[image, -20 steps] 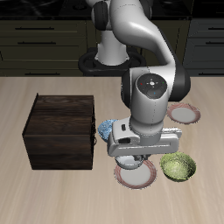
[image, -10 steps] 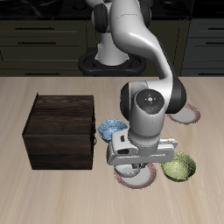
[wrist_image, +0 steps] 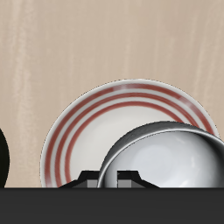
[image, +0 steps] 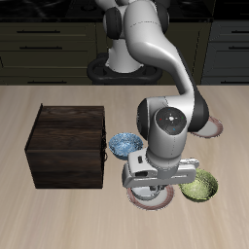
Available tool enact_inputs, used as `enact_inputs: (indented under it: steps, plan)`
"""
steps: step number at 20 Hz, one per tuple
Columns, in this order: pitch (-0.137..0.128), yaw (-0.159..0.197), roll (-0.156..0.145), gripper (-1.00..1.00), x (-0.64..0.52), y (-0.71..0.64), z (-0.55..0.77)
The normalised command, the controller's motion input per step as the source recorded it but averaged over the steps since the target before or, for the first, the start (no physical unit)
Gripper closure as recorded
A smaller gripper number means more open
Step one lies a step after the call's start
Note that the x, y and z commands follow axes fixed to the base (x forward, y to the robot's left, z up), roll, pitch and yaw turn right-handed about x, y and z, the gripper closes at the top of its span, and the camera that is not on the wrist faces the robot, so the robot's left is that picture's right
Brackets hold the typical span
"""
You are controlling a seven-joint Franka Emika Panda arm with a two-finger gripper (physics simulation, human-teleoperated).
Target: Place the white bowl on the plate next to the green bowl
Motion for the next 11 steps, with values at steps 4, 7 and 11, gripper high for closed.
enact_inputs:
  steps: [4,7,11]
  plan:
    - [0.026,0.01,-0.025,-1.0,0.01,-0.05,-0.11]
    - [-0.001,-0.003,-0.017,-1.0,-0.01,-0.02,0.04]
    - [-0.016,0.001,-0.002,-1.0,-0.14,0.03,0.16]
